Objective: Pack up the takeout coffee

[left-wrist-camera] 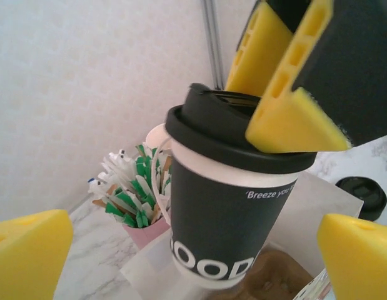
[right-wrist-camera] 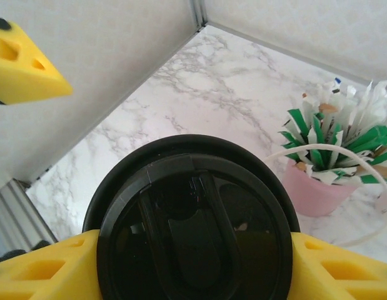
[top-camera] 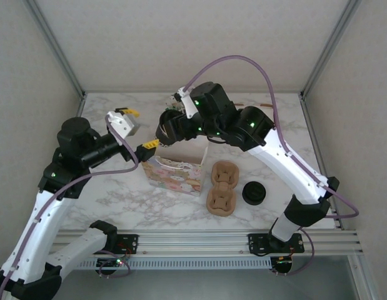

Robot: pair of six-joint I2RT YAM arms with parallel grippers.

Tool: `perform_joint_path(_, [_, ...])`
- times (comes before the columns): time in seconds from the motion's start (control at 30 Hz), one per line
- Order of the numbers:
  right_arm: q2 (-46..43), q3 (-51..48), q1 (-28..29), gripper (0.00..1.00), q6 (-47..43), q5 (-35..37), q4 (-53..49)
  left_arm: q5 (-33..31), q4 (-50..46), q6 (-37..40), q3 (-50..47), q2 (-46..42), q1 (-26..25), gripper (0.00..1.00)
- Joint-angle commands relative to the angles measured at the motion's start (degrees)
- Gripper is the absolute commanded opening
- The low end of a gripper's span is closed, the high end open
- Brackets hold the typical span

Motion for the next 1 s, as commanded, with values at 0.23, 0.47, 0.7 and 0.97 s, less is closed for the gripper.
perform_joint_path(0.23, [0.4,0.6,0.1,0.65,-14.7,-5.6,-0.8,-11.2,-14.3,-24.4,4.5,1.3,1.1,0.89])
perform_joint_path(0.47, [4.0,1.5,-0.4,0.63,-19.6,-8.8,-3.8,-2.3,-17.3,-30.3,6.2,7.2,8.2,0.69])
perform_joint_path(0.7, [8.5,3.3,-2.3,0.61,-21.9,-10.9,-6.0,0.5,-18.4,-30.4,4.9,9.9,10.5,0.68])
perform_joint_path(0.97, [11.7,2.4,-2.5,0.6,-25.7,-11.5,-6.2,2.3,-17.4,-30.8,4.2,12.1,13.2,0.68])
